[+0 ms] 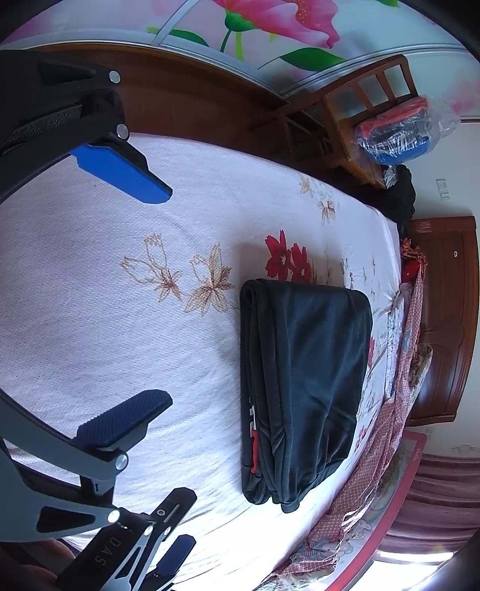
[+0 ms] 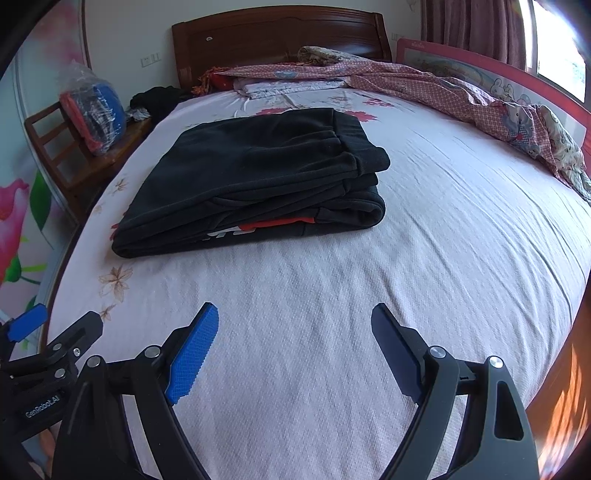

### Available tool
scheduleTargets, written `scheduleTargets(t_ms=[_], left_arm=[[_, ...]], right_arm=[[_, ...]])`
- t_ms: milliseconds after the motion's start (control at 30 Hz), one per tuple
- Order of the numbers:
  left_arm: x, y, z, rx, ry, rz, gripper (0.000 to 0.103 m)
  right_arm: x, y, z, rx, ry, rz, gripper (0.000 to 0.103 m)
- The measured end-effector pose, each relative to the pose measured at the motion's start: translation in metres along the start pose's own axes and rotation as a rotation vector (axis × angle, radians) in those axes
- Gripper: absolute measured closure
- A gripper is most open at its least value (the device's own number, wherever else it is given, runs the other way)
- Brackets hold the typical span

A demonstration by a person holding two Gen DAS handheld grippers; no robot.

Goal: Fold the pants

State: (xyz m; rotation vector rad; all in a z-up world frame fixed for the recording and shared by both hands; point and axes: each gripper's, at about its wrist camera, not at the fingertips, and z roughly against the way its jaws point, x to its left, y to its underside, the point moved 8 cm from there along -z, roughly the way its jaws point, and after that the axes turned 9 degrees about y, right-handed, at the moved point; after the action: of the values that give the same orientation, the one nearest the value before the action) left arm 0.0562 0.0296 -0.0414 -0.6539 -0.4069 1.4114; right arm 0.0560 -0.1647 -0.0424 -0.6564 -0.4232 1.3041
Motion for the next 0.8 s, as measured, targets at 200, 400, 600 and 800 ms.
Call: scheduleTargets(t_ms=[200,400,600,800], left_arm=[[-0.0008,0.0004,0.0004,-0.002,-0.001,-0.003,0.002],[-0.0011,0.0006,-0.0002,0.002,-0.003,-0.005,0.002],[-0.0016,0.0009,-0.0002,0.006,-0.01,-0.012,0.002],[-0.0019,0.0007,-0.0003,0.007,-0.01,-0.012,0.002]], right_arm=[[0.001,0.0002,0.0002,0.003,-0.004,0.001,0.019],[0.0014,-0.0004,-0.0006,0.004,-0.007,0.005,0.019],[0.0015,0.0002,-0.0002,0.008,-0.01,-0.005,0.019],[0.0026,0.0004,0.0014,0.007,-0.013,-0.003,0.019]])
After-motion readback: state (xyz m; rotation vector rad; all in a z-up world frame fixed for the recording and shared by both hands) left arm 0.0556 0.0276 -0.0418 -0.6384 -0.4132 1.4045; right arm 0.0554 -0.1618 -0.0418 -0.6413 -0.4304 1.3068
